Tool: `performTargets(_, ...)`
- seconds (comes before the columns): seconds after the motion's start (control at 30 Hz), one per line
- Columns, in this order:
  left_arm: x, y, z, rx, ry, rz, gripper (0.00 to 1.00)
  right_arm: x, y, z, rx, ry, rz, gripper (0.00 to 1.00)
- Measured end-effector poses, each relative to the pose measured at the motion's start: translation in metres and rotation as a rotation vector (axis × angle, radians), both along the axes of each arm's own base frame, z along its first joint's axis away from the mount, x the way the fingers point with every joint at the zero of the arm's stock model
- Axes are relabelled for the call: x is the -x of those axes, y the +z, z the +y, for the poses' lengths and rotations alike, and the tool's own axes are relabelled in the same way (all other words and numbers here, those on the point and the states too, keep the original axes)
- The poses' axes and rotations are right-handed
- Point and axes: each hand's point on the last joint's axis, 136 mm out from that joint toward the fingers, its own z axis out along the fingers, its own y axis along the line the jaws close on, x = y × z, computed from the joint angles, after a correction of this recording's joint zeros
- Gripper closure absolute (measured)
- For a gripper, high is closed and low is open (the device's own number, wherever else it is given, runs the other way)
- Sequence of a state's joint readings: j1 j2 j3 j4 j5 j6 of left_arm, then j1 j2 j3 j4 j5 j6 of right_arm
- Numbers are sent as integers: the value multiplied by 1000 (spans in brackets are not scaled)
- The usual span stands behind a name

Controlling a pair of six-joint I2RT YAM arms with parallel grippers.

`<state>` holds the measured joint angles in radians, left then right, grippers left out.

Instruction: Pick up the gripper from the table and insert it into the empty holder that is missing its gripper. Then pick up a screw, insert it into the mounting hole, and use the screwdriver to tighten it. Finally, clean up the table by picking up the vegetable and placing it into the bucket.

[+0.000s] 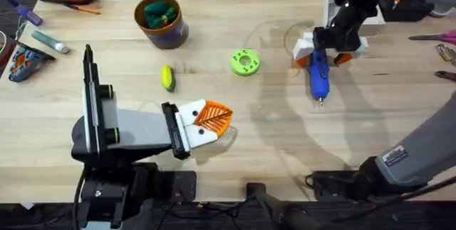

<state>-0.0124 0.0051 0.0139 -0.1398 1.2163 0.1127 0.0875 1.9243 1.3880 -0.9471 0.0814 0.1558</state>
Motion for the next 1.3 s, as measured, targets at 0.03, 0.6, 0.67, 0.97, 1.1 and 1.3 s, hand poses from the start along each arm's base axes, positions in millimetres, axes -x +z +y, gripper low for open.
performTargets(0.03,0,0,0,0,0,0,987,-1,-2,0,0,0,-1,10)
performTargets(0.6,0,0,0,0,0,0,987,-5,-5,2,-9,4,-11,36)
performTargets(0.67,0,0,0,0,0,0,987,-5,-5,3,-13,4,-11,67)
performTargets(0.97,0,0,0,0,0,0,987,-6,-6,6,-32,6,-11,168)
performTargets(1.1,0,0,0,0,0,0,987,-8,-6,6,-35,7,-20,242)
performTargets(1.3,0,0,0,0,0,0,987,-9,-6,7,-36,7,-22,368)
